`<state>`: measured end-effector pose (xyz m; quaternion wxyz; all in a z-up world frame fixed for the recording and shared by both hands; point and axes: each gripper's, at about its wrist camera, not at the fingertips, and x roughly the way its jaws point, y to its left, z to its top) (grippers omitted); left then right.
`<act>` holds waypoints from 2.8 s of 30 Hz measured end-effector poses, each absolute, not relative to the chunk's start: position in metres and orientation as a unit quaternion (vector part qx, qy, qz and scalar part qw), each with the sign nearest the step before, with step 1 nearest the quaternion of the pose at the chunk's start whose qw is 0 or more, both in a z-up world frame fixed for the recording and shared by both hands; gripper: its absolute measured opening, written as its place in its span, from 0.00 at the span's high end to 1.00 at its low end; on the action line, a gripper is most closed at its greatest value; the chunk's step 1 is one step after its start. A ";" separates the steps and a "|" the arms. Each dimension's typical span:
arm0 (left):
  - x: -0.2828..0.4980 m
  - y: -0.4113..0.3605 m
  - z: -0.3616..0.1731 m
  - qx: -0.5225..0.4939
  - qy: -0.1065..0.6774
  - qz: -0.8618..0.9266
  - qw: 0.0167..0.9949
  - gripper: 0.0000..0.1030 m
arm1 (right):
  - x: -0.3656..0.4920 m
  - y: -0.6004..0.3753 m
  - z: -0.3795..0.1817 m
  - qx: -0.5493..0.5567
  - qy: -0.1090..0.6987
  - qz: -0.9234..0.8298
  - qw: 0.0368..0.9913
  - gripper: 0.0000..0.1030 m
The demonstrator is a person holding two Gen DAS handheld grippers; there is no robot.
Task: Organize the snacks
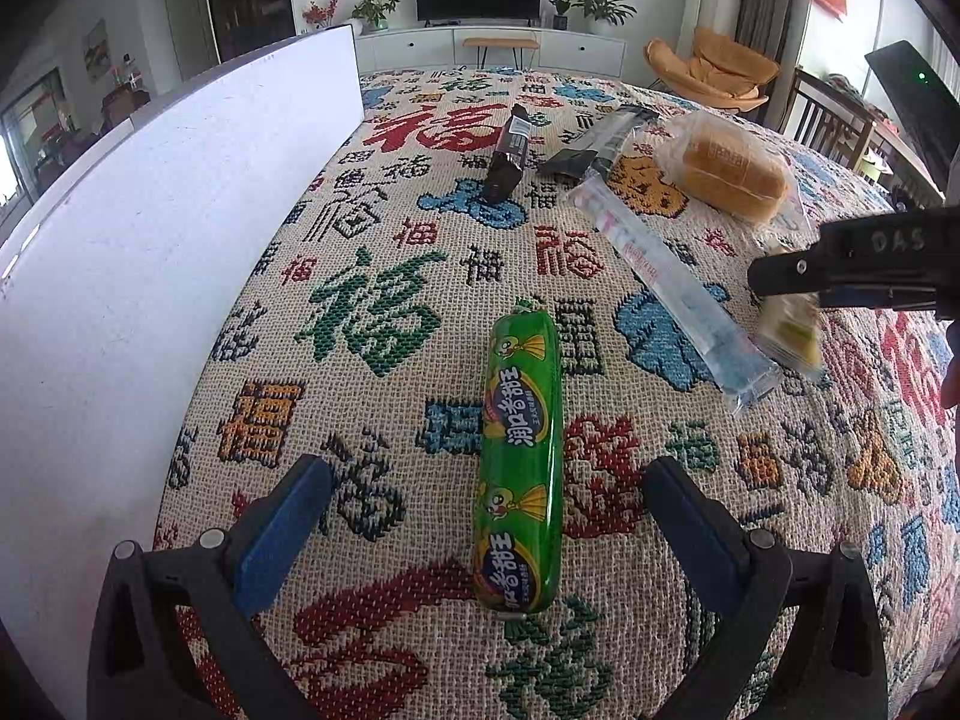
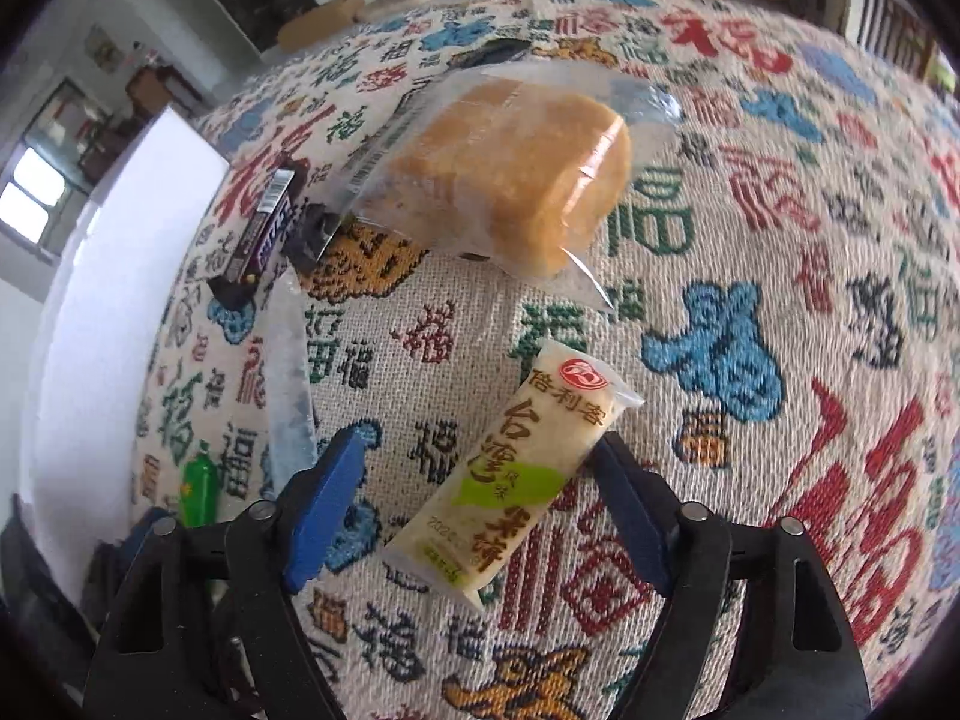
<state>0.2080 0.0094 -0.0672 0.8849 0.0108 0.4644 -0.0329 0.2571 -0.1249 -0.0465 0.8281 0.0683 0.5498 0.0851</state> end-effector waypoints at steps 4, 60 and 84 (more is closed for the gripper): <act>0.208 0.009 -0.067 0.011 0.464 -0.033 0.885 0.00 | 0.247 -0.116 -0.049 -0.001 0.527 0.100 0.844 0.65; 0.107 0.256 0.117 -0.123 0.289 0.153 0.937 0.01 | 0.213 0.092 0.164 0.025 0.353 0.394 0.848 0.34; 0.212 0.014 -0.061 -0.030 0.474 -0.006 0.880 0.01 | 0.180 -0.231 -0.056 -0.046 0.424 0.079 0.901 0.23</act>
